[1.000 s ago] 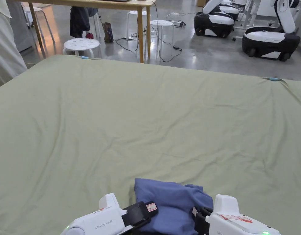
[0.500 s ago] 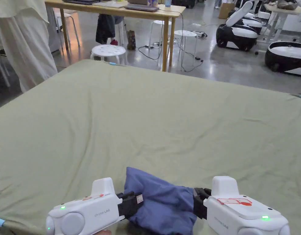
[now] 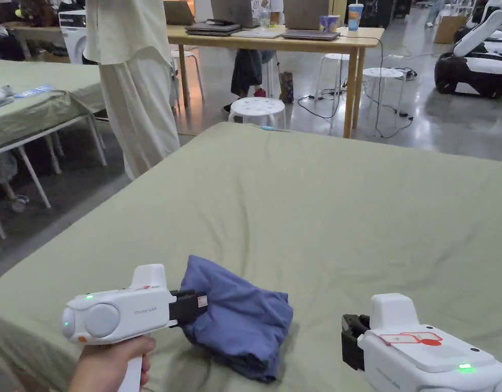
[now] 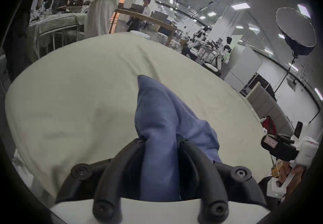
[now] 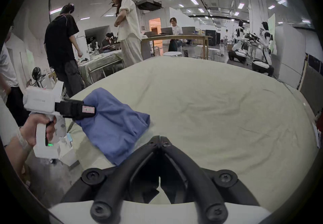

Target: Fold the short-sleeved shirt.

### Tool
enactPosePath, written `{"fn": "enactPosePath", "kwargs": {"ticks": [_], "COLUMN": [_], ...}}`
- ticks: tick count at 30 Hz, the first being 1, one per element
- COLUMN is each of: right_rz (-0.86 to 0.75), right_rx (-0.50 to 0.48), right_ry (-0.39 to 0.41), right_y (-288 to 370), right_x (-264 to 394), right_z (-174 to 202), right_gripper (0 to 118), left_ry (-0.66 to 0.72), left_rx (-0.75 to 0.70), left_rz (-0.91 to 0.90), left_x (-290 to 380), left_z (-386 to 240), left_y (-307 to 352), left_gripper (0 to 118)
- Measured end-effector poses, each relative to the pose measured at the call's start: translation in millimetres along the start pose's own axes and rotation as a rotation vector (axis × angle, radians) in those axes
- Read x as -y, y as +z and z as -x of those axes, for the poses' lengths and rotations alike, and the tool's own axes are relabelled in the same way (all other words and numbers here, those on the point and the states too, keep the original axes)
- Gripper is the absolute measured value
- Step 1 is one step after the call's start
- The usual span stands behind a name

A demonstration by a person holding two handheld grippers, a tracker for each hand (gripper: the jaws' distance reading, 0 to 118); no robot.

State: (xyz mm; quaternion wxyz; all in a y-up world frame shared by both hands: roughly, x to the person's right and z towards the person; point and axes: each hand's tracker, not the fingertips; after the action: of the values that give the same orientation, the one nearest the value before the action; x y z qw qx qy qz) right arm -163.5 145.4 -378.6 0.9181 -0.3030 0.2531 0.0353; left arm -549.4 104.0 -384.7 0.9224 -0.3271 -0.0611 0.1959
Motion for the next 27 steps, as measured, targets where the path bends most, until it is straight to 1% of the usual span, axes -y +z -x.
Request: {"fn": "enactPosePath", "kwargs": {"ticks": [2,4,8,10,11,12,13,14,15,16,19,20,23,24,25,27], "right_rz": [0.004,0.014,0.027,0.036,0.038,0.040,0.040,0.039,0.038,0.038,0.031,0.027,0.019,0.016,0.014,0.003], "right_rx": [-0.005,-0.006,-0.012,-0.014,-0.012,-0.014,-0.016,-0.014,-0.014,-0.015,-0.018,-0.018,-0.017,-0.016,-0.016,-0.016], "right_ry": [0.006,0.013,0.018,0.023,0.027,0.029,0.031,0.031,0.032,0.031,0.035,0.034,0.029,0.028,0.026,0.022], "right_y": [-4.1,-10.3,-21.6,-24.7,-26.4,-27.6,-28.0,-28.5,-29.0,-29.4,-26.7,-24.7,-19.2,-17.4,-15.6,-8.2], "right_x": [-2.1,-2.7,-1.6,-0.9,-1.4,-2.4,-2.5,-3.5,-4.8,-6.0,-6.9,-7.9,-9.2,-9.3,-7.6,-7.3], "right_z": [9.3,16.0,21.1,25.4,26.5,26.9,28.0,28.2,28.1,28.0,27.2,26.8,24.1,22.8,22.1,19.3], "right_gripper": [0,0,0,0,0,0,0,0,0,0,0,0,0,0,0,0], "left_ry": [0.000,0.073,0.162,0.180,0.182,0.168,0.155,0.150,0.133,0.124,0.109,0.117,0.075,0.063,0.046,0.029], "left_rx": [-0.011,-0.013,-0.020,-0.005,0.008,0.016,0.015,0.004,-0.043,-0.077,-0.087,-0.109,-0.227,-0.274,-0.309,-0.373], "left_rz": [0.005,0.023,0.057,0.080,0.078,0.061,0.047,0.039,0.023,0.008,-0.019,-0.035,-0.096,-0.105,-0.115,-0.124], "left_x": [-12.8,-26.3,-33.4,-26.9,-24.2,-21.9,-21.9,-22.1,-22.9,-27.5,-29.0,-28.5,-20.3,-16.8,-13.7,-4.9], "left_z": [27.2,61.4,118.3,130.8,127.2,119.2,116.6,115.2,114.1,119.4,121.5,116.4,113.1,112.1,106.8,78.8], "left_y": [4.1,2.7,-4.4,-9.8,-8.6,-4.6,-1.7,0.1,2.9,0.1,22.1,36.1,66.7,74.0,81.8,97.4], "left_gripper": [25,25,25,25,27,30,38,52,63,63,74,74,72,69,62,21]}}
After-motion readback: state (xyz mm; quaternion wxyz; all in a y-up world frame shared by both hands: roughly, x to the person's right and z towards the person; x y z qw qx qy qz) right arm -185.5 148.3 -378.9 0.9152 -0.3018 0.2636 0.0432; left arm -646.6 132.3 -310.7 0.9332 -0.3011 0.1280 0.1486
